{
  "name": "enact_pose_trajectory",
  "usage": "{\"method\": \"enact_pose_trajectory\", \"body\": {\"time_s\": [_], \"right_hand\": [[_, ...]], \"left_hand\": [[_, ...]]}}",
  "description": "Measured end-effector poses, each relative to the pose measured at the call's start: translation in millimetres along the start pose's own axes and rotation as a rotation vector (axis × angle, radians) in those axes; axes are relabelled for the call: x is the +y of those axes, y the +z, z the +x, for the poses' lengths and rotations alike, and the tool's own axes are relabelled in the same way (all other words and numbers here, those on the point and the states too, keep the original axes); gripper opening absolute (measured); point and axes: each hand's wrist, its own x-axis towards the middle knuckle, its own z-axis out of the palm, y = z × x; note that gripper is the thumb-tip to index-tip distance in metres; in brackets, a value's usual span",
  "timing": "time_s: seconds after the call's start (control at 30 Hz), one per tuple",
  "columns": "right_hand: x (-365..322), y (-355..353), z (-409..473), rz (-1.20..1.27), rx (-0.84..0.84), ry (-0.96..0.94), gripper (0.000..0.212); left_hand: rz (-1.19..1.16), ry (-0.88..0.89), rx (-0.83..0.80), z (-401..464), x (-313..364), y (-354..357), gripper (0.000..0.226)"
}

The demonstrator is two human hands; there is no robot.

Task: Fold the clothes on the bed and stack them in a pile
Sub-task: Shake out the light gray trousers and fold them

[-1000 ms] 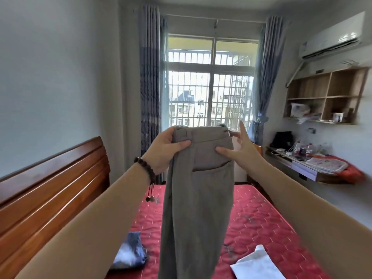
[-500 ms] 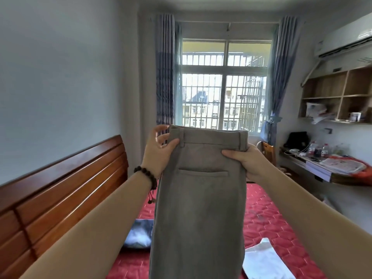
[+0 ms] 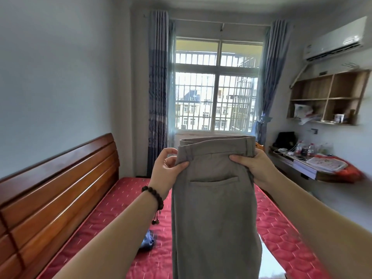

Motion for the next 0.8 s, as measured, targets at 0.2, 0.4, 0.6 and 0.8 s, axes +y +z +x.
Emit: {"method": "enact_pose_trajectory", "body": {"time_s": [0.2, 0.4, 0.6, 0.8], "right_hand": [[-43.3, -27.9, 3.2, -0.465, -0.108, 0.039, 0.068], [-85.1, 7.7, 21.1, -1.248, -0.347, -0.262, 0.062], [-46.8, 54.3, 34.6, -1.267, -0.565, -0.309, 0.038], [-28.3, 81.0, 49.0, -1.114, -0.561, -0.204, 0.019]], "left_hand": [[0.051, 0.071, 0.003, 10.1, 0.1, 15.2, 0.03], [0.156, 0.118, -0.039, 18.5, -4.4, 40.4, 0.025], [0.226, 0.125, -0.052, 24.3, 0.5, 32.0, 0.017], [0.307, 0.145, -0.043, 31.9, 1.2, -1.8, 0.021]]}}
